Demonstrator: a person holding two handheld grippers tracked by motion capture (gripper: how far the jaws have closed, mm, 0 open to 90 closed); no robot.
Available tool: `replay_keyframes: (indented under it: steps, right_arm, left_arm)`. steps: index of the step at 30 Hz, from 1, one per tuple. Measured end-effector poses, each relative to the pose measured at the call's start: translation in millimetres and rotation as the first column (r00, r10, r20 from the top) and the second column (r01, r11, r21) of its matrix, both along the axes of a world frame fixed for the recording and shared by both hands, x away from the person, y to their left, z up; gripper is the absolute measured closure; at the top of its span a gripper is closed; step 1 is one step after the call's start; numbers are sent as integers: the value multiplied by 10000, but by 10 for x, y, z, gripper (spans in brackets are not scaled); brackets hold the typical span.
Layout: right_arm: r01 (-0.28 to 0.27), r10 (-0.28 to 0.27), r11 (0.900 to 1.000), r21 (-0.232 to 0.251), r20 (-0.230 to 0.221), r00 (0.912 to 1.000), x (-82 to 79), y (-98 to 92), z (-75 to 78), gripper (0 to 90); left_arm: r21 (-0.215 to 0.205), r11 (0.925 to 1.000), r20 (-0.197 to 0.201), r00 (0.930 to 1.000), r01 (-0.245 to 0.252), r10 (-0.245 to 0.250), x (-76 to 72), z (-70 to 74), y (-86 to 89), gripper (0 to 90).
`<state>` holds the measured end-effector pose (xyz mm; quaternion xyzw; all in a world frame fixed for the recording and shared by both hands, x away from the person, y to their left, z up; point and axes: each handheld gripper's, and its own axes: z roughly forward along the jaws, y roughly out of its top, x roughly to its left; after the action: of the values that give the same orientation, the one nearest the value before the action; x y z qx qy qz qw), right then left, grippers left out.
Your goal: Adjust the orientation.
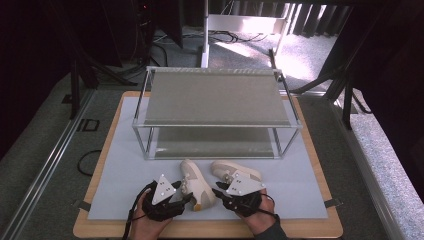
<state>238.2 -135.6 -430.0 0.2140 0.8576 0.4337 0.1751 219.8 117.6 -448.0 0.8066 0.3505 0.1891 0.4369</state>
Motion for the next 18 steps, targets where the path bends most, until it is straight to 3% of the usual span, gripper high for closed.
replay_keyframes:
  steps: [4,10,18]
  right_arm:
    - [-116,112,9998,-149,-268,9996,12,68,-84,798]
    - [-117,119,9999,47,-300,9995,29,15,-115,826]
    - [-67,67,10000,-2,-285,9996,36,18,-106,827]
  left_arm:
    - [18,10000,-10,10000,12,-12,3,1,7,459]
    - [-35,10000,38,10000,-71,71,-30,-19,68,445]
    - [245,9996,-545,9984,-124,137,91,-116,-31,525]
